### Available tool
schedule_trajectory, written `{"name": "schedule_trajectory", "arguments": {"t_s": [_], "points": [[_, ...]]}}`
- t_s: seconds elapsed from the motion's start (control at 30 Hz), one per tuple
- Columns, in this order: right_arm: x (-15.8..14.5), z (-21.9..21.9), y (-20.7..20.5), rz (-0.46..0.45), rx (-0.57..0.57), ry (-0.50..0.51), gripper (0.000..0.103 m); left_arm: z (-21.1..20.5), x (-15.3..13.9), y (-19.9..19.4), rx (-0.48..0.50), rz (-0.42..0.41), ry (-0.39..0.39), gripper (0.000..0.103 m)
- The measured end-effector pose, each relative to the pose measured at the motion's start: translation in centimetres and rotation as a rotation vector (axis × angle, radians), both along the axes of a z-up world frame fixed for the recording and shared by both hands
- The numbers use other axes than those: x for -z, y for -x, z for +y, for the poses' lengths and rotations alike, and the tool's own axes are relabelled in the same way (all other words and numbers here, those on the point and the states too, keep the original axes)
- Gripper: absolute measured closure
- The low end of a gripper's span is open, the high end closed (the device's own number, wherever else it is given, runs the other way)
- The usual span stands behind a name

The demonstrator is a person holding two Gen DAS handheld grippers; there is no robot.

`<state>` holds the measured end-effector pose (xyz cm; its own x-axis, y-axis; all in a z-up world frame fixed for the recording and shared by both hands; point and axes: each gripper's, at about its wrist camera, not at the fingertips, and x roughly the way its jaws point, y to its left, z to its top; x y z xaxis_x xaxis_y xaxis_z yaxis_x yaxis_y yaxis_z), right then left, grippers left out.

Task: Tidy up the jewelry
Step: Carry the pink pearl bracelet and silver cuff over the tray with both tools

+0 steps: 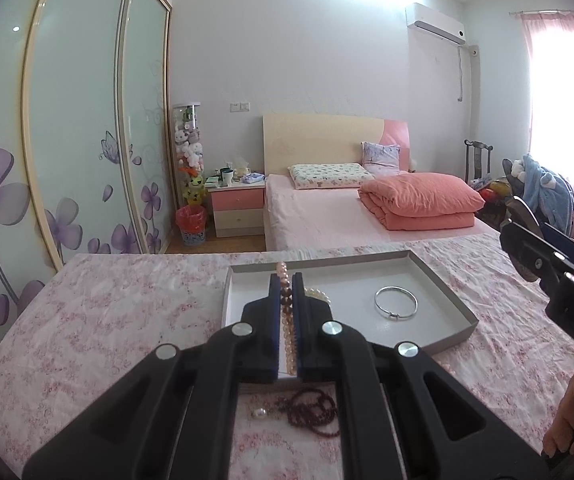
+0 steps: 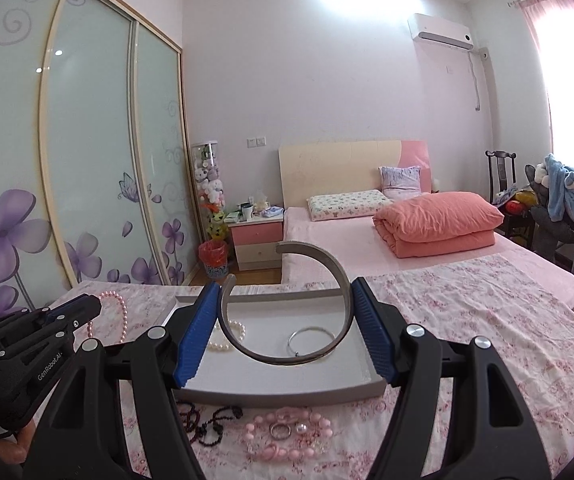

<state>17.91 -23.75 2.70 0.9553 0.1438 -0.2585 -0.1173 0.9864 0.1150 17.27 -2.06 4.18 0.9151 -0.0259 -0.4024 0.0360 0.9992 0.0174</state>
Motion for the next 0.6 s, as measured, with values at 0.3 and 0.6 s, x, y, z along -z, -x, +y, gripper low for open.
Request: {"name": "schedule_trajectory", "arguments": {"t_s": [0.3,0.6], "points": [[0.4,0.5,-3.2,0.01,0.004,0.009,0.036,0.2,0.3,-4.1,-0.017,0.009,-0.004,0.096],[2.9,1.0,-8.3,0.111,0.001,0.022,0.036,0.1,2.6,-8.8,-0.021,0.066,0.002,0.096]]}}
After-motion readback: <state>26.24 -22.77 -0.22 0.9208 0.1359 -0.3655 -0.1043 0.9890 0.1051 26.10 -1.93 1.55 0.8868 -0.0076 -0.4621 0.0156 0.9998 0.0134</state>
